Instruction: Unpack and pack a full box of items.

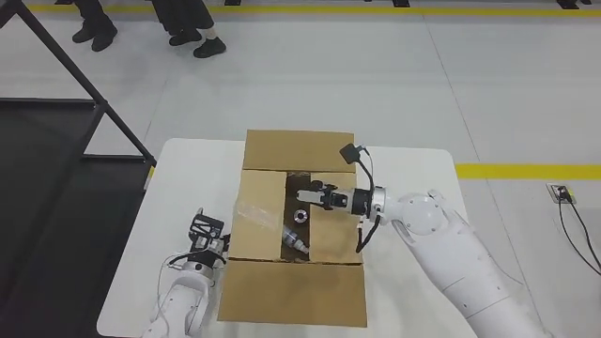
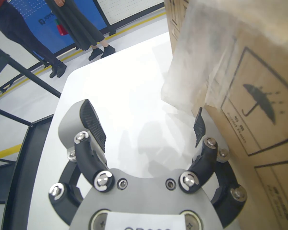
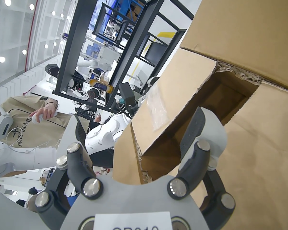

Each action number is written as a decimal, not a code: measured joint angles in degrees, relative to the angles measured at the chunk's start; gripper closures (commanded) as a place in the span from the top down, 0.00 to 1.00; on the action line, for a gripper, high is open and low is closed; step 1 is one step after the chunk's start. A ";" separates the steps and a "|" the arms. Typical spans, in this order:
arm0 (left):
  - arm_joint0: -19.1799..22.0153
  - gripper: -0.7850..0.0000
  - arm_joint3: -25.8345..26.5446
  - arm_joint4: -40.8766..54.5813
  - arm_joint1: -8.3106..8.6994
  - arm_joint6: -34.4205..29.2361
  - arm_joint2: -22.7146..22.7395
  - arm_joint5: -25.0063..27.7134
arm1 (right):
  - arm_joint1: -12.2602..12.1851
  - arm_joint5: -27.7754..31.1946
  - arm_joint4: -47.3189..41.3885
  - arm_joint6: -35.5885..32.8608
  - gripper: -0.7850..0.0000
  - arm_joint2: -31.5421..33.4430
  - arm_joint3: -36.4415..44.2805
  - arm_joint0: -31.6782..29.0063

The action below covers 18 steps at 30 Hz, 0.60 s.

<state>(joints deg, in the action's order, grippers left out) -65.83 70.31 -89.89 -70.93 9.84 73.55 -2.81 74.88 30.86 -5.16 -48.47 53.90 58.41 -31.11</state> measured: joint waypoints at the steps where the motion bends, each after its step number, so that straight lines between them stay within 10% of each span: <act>1: 0.15 1.00 -0.17 -0.35 -0.01 -0.21 0.09 -0.19 | 0.02 0.06 -0.06 0.00 1.00 0.01 -0.03 -0.03; 18: 4.58 1.00 -6.82 0.51 -2.22 1.61 -3.04 -8.81 | 0.16 0.00 0.23 0.17 1.00 0.27 0.15 -0.47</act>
<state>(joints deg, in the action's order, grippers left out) -61.25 63.49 -89.38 -73.15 11.46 70.51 -11.61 75.04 30.86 -4.93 -48.30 54.17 58.56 -31.58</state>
